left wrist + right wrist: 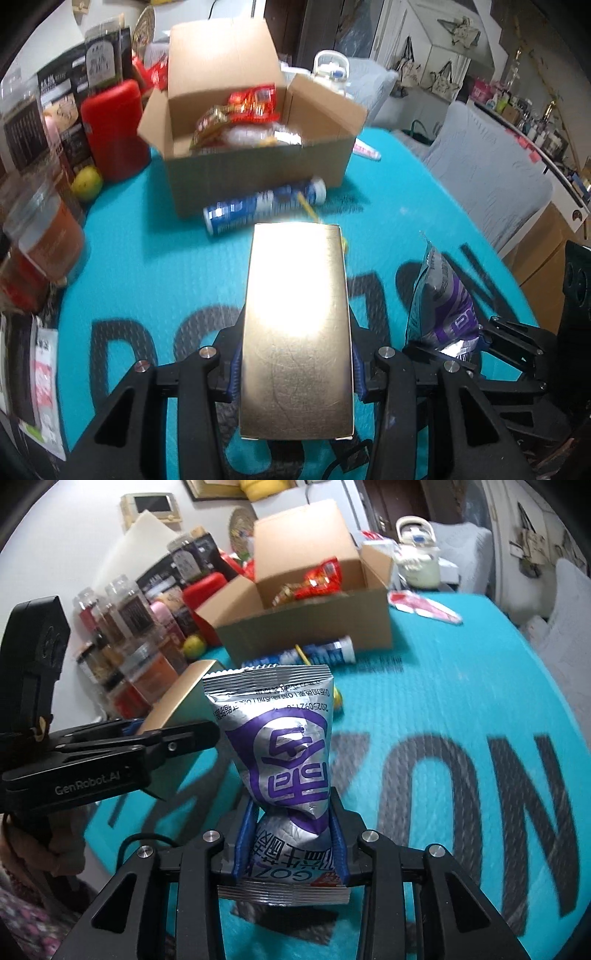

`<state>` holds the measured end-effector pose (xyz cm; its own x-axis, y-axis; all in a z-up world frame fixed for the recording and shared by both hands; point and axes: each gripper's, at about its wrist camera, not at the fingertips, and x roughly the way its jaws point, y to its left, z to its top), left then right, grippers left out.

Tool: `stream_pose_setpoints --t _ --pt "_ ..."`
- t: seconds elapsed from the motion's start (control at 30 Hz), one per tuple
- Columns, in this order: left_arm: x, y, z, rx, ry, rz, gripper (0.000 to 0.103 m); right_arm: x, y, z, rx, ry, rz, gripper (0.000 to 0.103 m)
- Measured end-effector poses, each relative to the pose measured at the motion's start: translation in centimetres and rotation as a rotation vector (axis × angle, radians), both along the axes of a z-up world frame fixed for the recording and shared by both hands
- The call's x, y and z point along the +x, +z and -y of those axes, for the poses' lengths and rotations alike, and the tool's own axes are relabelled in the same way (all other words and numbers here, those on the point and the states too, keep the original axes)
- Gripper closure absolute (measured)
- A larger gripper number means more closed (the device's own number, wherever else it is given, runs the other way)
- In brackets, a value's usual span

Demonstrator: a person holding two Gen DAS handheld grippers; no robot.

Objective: Organize snacks
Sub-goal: 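Lift the gold box with the left tool while the right tool lifts the purple-silver bag, then carry the gold box and purple-silver bag with both tools over the cardboard box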

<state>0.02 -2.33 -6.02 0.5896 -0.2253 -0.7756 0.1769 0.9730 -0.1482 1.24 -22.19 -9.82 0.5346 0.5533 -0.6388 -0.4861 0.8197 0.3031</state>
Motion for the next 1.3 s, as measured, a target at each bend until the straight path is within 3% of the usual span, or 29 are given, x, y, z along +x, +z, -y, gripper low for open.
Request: stream_pose_setpoints --t 0.63,1.3 --pt "4.8 9.7 0.0 -0.015 -0.011 0.268 0.060 4.1 9.0 -0.8 0.053 0.077 0.211 0.068" --pt "13.8 14.5 -1.3 -0.042 0.013 0.466 0.060 13.5 15.2 -2.3 0.047 0.050 0.352 0.068"
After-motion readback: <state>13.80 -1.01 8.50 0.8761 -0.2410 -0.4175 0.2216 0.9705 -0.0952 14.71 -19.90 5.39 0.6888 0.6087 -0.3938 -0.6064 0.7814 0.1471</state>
